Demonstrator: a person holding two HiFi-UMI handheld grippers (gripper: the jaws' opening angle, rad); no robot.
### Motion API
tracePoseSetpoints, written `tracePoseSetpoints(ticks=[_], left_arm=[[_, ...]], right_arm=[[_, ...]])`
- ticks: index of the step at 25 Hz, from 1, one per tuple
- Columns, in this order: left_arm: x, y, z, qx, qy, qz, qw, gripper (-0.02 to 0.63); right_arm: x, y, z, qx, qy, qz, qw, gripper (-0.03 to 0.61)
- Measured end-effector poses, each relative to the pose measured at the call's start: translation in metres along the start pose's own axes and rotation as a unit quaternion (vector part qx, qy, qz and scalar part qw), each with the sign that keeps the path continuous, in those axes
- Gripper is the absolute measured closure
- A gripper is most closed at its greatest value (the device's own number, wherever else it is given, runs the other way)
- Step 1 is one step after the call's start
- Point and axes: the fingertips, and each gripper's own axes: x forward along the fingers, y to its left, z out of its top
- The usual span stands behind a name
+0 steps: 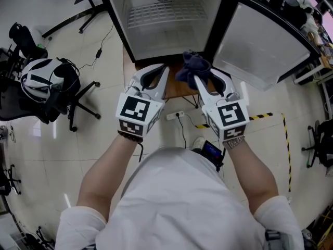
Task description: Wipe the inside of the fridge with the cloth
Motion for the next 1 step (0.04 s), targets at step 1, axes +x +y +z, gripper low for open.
tracePoseSetpoints(ticks=[1], left_arm=[[0.0001, -0.0006, -0.0005, 0.0, 0.0, 0.0, 1.0, 0.609]], right_arm=[[-0.0002, 0.0004, -0.0001, 0.0, 0.0, 0.0, 1.0, 0.488]])
